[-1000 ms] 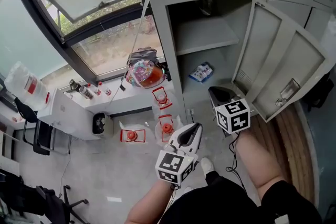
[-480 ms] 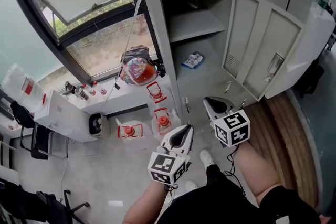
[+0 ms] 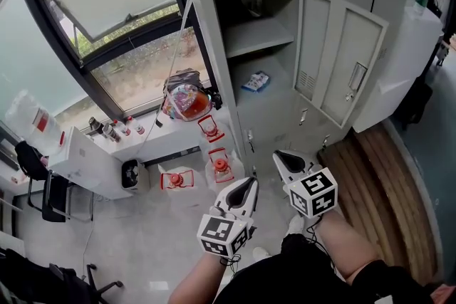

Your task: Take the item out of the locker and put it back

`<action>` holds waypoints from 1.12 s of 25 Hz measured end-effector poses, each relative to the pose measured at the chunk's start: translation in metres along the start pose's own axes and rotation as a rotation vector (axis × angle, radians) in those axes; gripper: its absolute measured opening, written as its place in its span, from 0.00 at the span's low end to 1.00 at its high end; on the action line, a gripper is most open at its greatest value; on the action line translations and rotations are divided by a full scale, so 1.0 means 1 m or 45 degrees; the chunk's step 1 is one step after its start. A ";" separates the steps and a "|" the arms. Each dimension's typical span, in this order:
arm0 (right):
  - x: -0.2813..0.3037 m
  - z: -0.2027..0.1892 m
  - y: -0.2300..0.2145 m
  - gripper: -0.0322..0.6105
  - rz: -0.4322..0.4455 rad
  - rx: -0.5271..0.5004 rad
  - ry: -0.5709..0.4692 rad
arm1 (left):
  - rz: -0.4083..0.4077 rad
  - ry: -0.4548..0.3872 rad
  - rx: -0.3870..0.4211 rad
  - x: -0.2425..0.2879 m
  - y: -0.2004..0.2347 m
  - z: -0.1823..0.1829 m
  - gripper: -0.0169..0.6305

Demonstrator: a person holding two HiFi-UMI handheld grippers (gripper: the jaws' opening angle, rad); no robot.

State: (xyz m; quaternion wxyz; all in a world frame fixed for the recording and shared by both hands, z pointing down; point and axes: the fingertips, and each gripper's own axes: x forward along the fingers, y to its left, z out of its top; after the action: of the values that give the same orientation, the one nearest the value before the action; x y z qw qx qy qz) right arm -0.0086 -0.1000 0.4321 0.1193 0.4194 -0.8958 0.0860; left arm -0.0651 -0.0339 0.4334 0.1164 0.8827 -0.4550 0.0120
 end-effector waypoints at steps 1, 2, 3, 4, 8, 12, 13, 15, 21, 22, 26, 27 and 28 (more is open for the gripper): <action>-0.005 -0.001 0.003 0.13 0.003 0.003 -0.004 | 0.004 -0.003 -0.003 -0.002 -0.001 0.000 0.07; -0.009 -0.001 0.005 0.13 0.007 0.006 -0.008 | 0.007 -0.005 -0.007 -0.003 -0.003 0.000 0.07; -0.014 -0.002 0.008 0.13 0.009 0.006 -0.010 | 0.009 -0.008 -0.013 -0.004 -0.004 0.001 0.07; -0.018 -0.002 0.009 0.13 0.011 0.003 -0.013 | 0.009 -0.013 -0.020 -0.005 -0.006 0.001 0.07; -0.031 -0.002 0.011 0.13 0.016 -0.011 -0.024 | 0.008 -0.020 -0.030 -0.001 -0.009 0.001 0.07; -0.039 -0.004 0.012 0.13 0.028 -0.005 -0.027 | 0.005 -0.018 -0.025 0.003 -0.018 0.000 0.07; -0.041 -0.005 0.012 0.13 0.031 -0.004 -0.030 | 0.005 -0.019 -0.019 0.004 -0.019 0.001 0.07; -0.042 -0.006 0.012 0.13 0.038 -0.002 -0.034 | 0.006 -0.019 -0.010 0.005 -0.022 0.002 0.07; -0.048 -0.007 0.012 0.13 0.051 0.011 -0.043 | 0.013 -0.028 0.003 0.004 -0.028 0.006 0.07; -0.049 -0.007 0.012 0.13 0.053 0.013 -0.043 | 0.013 -0.028 0.004 0.004 -0.028 0.006 0.07; -0.051 -0.010 0.013 0.13 0.057 0.019 -0.040 | 0.015 -0.025 0.007 0.001 -0.031 0.005 0.07; -0.051 -0.010 0.013 0.13 0.058 0.020 -0.040 | 0.016 -0.025 0.007 0.000 -0.032 0.005 0.07; -0.051 -0.011 0.014 0.13 0.059 0.019 -0.041 | 0.018 -0.026 0.008 0.000 -0.031 0.005 0.07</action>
State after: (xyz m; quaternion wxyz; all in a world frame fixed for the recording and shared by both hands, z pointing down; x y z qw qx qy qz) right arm 0.0140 -0.0509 0.4268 0.0997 0.4008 -0.9064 0.0888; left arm -0.0402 -0.0174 0.4224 0.1088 0.8800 -0.4624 0.0053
